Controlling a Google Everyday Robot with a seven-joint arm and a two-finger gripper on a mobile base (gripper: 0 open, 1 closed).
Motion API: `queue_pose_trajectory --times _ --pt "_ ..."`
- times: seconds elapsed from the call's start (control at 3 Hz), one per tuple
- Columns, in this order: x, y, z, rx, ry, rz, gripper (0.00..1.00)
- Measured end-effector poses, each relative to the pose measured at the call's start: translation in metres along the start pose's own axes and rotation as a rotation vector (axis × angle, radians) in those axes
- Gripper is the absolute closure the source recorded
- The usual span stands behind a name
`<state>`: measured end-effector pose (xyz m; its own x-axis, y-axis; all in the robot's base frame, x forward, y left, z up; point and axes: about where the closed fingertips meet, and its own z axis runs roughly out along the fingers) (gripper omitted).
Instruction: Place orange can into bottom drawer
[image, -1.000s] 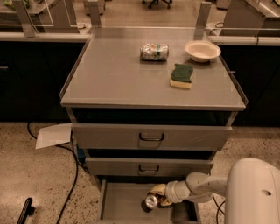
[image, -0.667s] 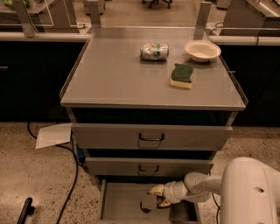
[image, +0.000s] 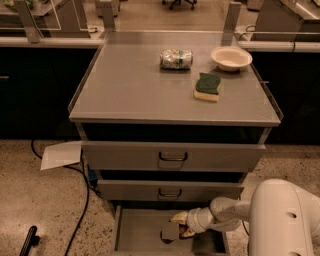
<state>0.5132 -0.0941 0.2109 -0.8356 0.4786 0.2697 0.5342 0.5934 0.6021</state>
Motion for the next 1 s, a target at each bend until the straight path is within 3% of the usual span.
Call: queue_pose_trajectory --times 0.33,0.67,1.0 --pt "0.005 -0.003 0.006 0.013 -0.029 -0.037 0.60" --pt "-0.002 -0.020 0.021 0.030 -0.021 -0.075 0.37" --pt "-0.008 -0.017 0.021 0.024 -0.031 -0.076 0.14"
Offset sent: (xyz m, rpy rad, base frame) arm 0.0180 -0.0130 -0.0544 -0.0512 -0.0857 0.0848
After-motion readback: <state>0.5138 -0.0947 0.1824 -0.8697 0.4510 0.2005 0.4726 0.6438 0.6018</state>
